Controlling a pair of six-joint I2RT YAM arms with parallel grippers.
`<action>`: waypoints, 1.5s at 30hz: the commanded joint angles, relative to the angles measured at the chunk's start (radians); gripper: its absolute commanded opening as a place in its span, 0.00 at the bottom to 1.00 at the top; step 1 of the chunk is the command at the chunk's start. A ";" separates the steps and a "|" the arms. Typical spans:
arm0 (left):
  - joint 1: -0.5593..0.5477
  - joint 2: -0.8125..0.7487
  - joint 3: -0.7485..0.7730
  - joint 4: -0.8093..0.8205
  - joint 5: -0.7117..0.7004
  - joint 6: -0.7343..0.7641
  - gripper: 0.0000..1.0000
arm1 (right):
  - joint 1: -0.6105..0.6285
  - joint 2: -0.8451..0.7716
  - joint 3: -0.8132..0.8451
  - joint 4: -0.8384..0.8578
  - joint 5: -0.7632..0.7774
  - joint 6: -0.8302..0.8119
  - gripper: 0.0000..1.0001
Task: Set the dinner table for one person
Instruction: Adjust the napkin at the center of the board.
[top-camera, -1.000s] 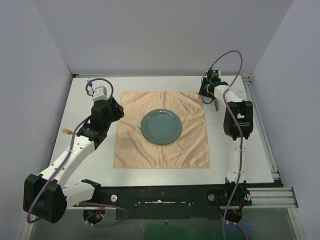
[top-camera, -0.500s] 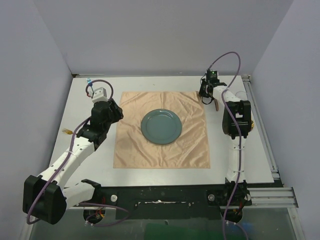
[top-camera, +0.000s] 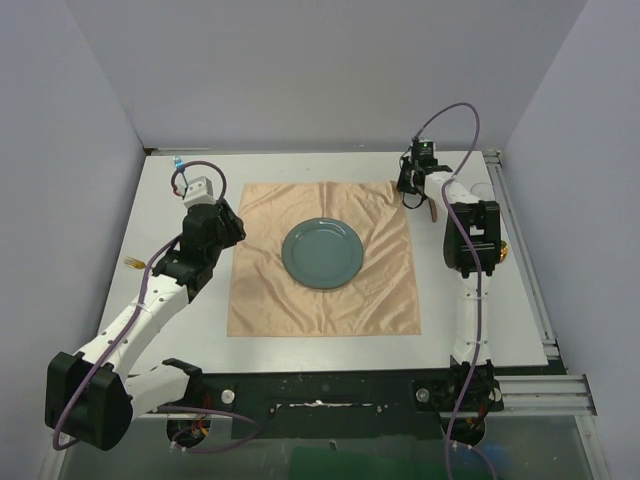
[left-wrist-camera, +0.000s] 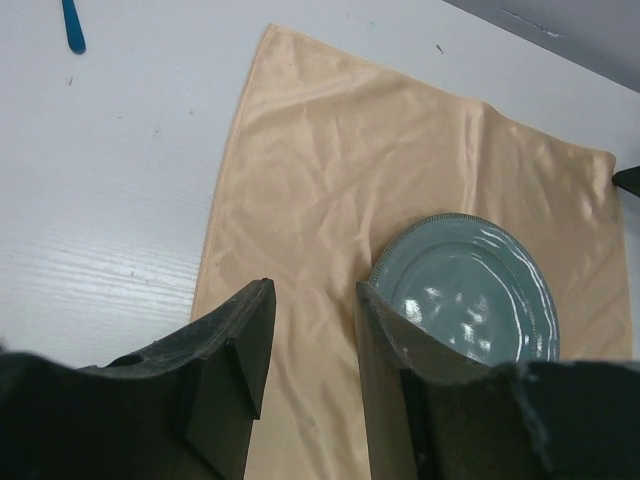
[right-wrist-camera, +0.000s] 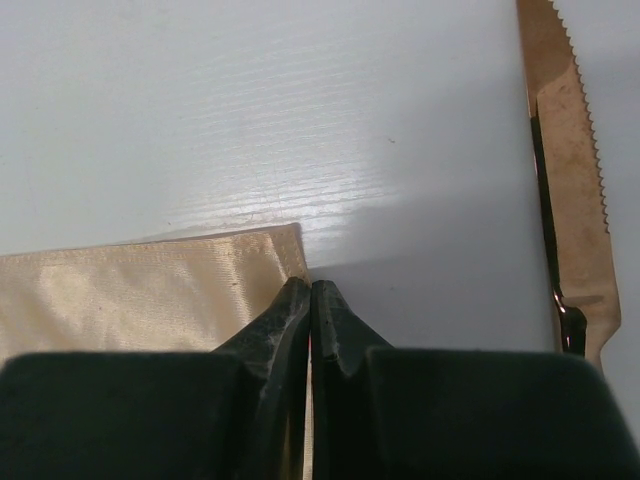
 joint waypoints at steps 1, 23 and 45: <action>-0.006 -0.032 0.022 0.020 -0.015 0.013 0.37 | 0.010 0.029 0.032 -0.002 0.035 -0.018 0.00; -0.003 0.156 -0.053 0.361 -0.034 0.066 0.39 | -0.010 -0.023 -0.019 -0.061 0.144 0.008 0.00; 0.079 0.990 0.672 0.389 -0.113 0.207 0.42 | -0.011 -0.354 -0.303 0.083 -0.141 0.007 0.16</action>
